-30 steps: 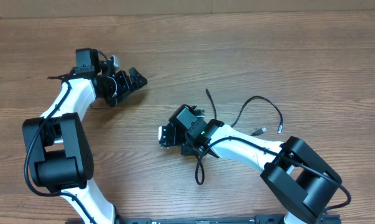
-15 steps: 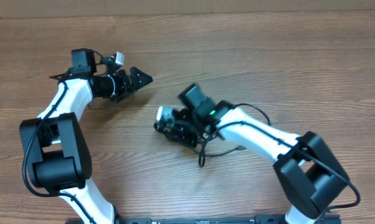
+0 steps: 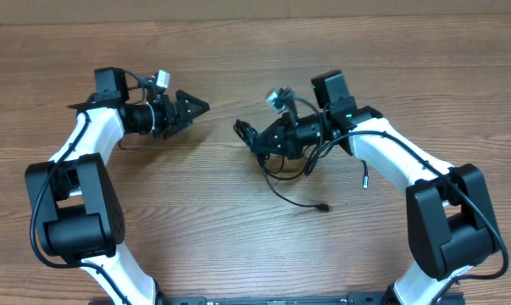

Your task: Untangle cables

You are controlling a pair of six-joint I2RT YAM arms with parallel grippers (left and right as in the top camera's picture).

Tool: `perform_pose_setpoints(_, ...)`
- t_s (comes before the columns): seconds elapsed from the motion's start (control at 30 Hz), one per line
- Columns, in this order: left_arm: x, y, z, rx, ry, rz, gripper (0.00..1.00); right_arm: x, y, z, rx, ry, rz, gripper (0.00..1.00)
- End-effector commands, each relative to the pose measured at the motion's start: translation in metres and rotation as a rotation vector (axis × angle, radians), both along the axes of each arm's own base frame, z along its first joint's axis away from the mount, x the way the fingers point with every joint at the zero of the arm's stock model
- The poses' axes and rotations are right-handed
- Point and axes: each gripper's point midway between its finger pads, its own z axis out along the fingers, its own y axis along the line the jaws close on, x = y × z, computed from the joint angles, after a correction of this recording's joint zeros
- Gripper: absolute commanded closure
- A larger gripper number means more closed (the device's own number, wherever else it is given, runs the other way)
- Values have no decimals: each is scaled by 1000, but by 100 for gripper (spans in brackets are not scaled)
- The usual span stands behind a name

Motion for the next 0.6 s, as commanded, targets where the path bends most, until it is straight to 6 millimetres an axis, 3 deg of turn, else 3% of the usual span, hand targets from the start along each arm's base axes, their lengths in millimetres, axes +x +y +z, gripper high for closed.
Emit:
perform_pose_setpoints(0.0, -6, -22, 1, -22, -33, -77, 10, -2, 4, 33, 72, 47, 11, 96)
perform_pose_setpoints(0.17, -9, -44, 2, 22, -193, -208, 34, 6, 7, 41, 88, 95, -24, 96)
perform_pose_setpoints(0.43, -27, -72, 21, -60, -418, -399, 36, 19, 10, 54, 109, 178, -84, 96)
perform_pose_setpoints(0.57, -31, -71, 25, -83, -457, -420, 44, 28, 9, 48, 75, 245, -158, 96)
